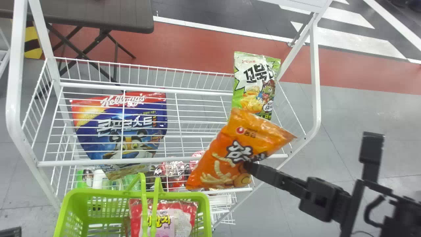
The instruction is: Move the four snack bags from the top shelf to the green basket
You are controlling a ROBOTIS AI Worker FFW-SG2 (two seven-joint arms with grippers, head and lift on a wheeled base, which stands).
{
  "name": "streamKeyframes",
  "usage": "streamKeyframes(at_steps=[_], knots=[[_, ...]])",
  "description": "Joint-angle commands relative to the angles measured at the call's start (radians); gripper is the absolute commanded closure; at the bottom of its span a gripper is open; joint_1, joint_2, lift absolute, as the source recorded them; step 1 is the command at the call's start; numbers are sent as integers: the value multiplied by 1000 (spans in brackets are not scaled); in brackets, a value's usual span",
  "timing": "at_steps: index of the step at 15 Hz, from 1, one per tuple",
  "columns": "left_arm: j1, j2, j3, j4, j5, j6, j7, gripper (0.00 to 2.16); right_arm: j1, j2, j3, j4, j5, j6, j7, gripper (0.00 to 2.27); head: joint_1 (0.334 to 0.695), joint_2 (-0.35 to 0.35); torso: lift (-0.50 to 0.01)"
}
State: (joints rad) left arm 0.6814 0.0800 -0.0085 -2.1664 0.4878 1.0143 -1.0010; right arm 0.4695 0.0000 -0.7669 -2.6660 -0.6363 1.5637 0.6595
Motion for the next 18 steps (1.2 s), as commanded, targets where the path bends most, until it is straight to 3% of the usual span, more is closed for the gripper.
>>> streamKeyframes(at_steps=[1,8,11,14,18], knots=[[-5,-3,-2,0,-2,-3,4,1160,63,1,-51,5,-43,8,35,2196,695,-350,0],[-22,-3,-2,0,0,-3,4,1160,173,1,75,77,-20,8,46,2196,695,-350,0],[-23,-3,-1,0,0,-3,2,1160,199,1,186,152,7,8,48,2196,695,-350,0],[-23,-5,-8,0,2,-3,-2,1160,199,1,316,262,69,8,38,2192,695,-350,0],[-17,-3,-15,-6,2,-3,-4,1160,153,1,373,367,102,8,12,2192,695,-350,0]])
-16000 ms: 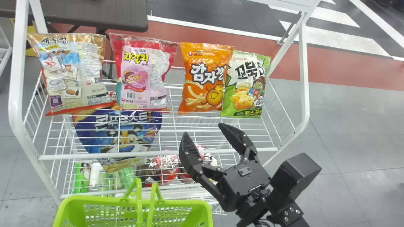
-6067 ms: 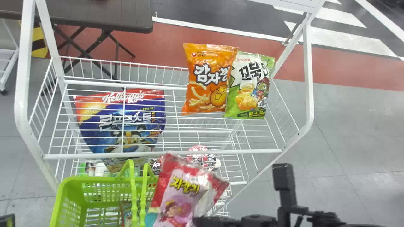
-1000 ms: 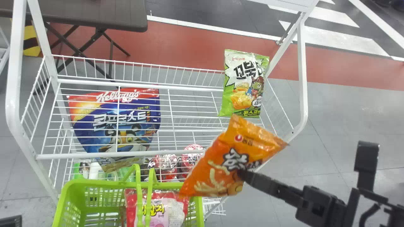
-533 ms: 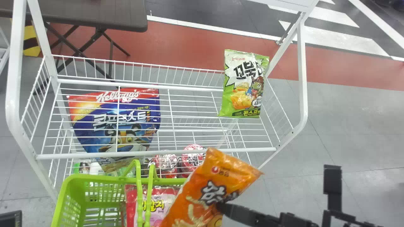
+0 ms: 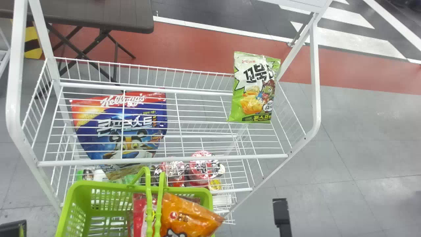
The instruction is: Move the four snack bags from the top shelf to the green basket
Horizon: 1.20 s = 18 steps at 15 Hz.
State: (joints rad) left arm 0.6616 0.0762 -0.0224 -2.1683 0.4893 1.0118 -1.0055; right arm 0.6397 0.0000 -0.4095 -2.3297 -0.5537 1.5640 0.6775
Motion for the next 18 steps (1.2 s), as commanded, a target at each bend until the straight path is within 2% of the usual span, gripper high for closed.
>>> streamKeyframes(at_steps=[1,2,3,5,8,12,14,17,18], knots=[[6,2,-1,-8,0,0,1,1160,-31,1,17,41,35,8,-21,2189,695,-350,0],[7,2,1,-10,0,0,-1,1160,-48,1,15,66,37,8,-26,2010,695,-350,0],[7,2,-1,-10,0,0,2,1160,-51,1,14,69,40,8,-30,1528,695,-350,0],[6,2,-2,-11,-1,0,8,1160,-54,1,9,61,34,8,-30,-2,695,-350,0],[4,2,-2,-11,-3,0,13,1160,-57,-3,-19,13,-2,8,-19,36,695,-350,0],[1,2,-1,-11,-3,0,16,1160,-58,-2,-120,-74,-52,8,-6,56,695,-350,0],[-2,2,-2,-11,-3,3,18,1160,-74,1,-178,-99,-55,8,25,53,695,-350,0],[-4,2,-10,-11,-6,3,19,1160,-75,1,-180,-83,38,8,50,36,695,-350,0],[-5,2,-14,-11,-6,6,21,1160,-89,1,-160,-62,86,-187,48,36,695,-350,0]])
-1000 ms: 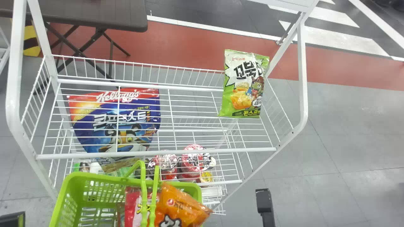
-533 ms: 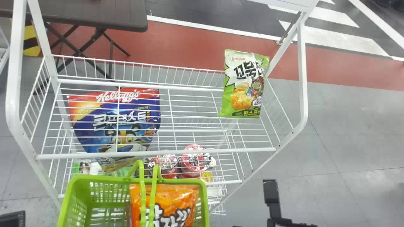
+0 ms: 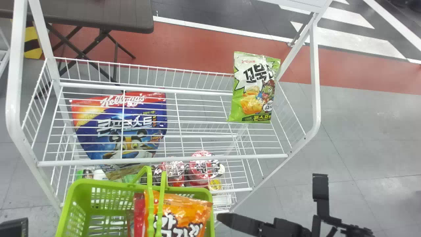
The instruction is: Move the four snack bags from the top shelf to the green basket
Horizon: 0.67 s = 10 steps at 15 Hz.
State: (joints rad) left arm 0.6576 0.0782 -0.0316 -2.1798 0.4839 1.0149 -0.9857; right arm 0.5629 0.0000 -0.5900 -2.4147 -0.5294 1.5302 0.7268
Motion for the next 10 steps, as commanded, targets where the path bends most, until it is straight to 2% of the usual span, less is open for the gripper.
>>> streamKeyframes(at_steps=[1,4,8,10], knots=[[-1,0,-7,2,-1,3,2,1160,-31,1,49,49,114,-325,-4,36,695,-350,0],[-1,3,-8,2,-2,12,2,1160,-113,1,150,207,267,-976,-43,113,695,-350,0],[2,6,4,3,1,18,4,1160,-319,1,219,431,394,-1218,-87,117,695,-350,0],[5,8,10,2,1,21,4,1160,-408,1,242,543,474,-1298,-182,117,695,-350,0]])
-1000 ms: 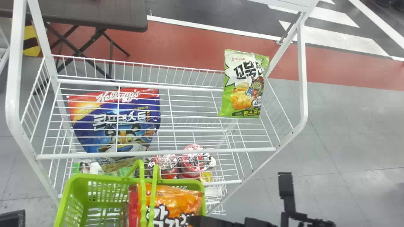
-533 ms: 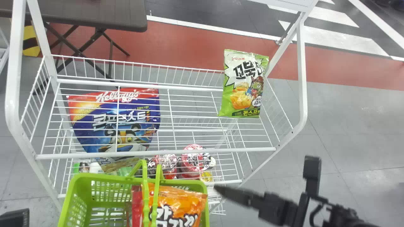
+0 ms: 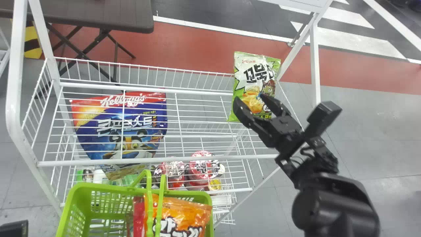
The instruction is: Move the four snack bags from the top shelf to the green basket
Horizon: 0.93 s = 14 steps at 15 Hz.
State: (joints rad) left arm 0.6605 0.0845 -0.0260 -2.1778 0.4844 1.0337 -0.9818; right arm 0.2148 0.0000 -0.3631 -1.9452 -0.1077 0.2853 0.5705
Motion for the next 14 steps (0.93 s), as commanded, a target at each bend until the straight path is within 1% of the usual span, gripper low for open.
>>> streamKeyframes(at_steps=[1,3,6,8,10,11,12,13,14], knots=[[5,1,11,0,0,3,-2,1160,-112,1,12,135,85,-62,-54,117,695,-350,0],[8,1,23,3,3,3,-5,1160,-196,1,-10,227,134,-59,-66,117,695,-350,0],[7,0,35,10,7,3,-8,1160,-259,1,-34,307,194,-41,-159,117,695,-350,0],[5,-5,40,12,10,-7,-12,1160,-302,1,-59,359,215,15,-187,124,695,-350,0],[-1,-6,38,13,11,-7,-6,1160,-328,-23,-57,393,232,82,-193,157,695,-350,0],[-7,-8,35,15,10,-7,-2,1160,-334,-37,-57,405,235,128,-184,535,695,-350,0],[-12,-6,35,19,10,-3,0,1160,-336,-51,-57,405,224,177,-153,1291,695,-350,0],[-15,-6,35,19,10,-3,3,1160,-336,-57,-60,404,206,279,-135,2132,695,-350,0],[-16,-6,37,21,10,-3,5,1160,-336,-57,-65,402,177,306,-103,2240,695,-350,0]])
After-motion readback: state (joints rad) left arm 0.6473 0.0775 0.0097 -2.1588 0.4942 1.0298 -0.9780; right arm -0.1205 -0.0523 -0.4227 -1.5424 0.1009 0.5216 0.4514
